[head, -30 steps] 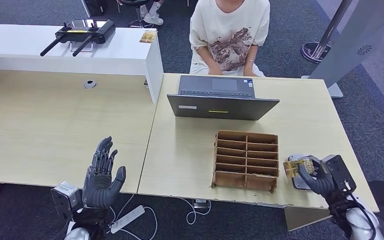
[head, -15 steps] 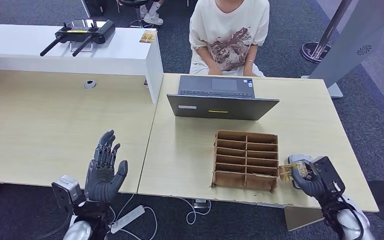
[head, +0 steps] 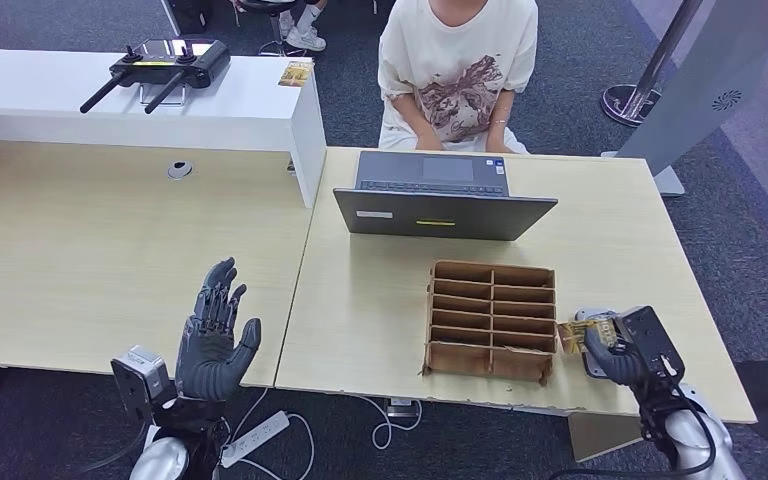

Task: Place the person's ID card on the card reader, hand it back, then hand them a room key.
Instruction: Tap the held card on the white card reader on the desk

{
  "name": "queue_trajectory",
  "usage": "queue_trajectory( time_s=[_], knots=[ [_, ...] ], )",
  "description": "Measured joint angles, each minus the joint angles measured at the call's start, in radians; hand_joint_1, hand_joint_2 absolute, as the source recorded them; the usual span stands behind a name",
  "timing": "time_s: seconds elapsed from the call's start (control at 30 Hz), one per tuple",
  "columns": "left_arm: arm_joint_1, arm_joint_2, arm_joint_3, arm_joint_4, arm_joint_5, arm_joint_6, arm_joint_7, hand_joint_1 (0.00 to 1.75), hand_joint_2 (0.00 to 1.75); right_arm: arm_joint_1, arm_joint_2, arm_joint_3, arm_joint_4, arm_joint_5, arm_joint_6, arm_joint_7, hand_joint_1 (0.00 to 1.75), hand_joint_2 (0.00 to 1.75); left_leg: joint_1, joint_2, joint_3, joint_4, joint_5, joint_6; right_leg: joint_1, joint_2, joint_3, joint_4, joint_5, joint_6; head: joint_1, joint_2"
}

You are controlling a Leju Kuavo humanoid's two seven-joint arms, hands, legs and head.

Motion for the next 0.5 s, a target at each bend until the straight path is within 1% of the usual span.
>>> queue_trajectory(
  time_s=[0.13,0.33,0.5],
  knots=[
    [0.001,0.0,0.0,0.001,-0.001,0.0,0.0,0.0,1.75,-0.004,0.005,-0.004,0.009,-0.001,0.004,-0.011,1.75,1.75,0.0,0.0,0.0,0.0,0.0,0.0,0.0,0.0,0.0,0.0,0.0,0.0,0.0,0.0],
    [0.005,0.0,0.0,0.001,-0.004,-0.004,0.0,0.0,1.75,-0.004,0.012,-0.026,0.012,-0.039,0.06,-0.041,1.75,1.75,0.0,0.0,0.0,0.0,0.0,0.0,0.0,0.001,0.0,0.0,0.0,0.0,0.0,0.0],
    [0.009,0.001,0.001,0.004,-0.004,0.0,0.0,0.0,1.75,-0.005,0.014,-0.039,0.012,-0.051,0.073,-0.048,1.75,1.75,0.0,0.0,0.0,0.0,0.0,0.0,0.0,0.0,0.0,0.0,0.0,0.0,0.0,0.0]
  ],
)
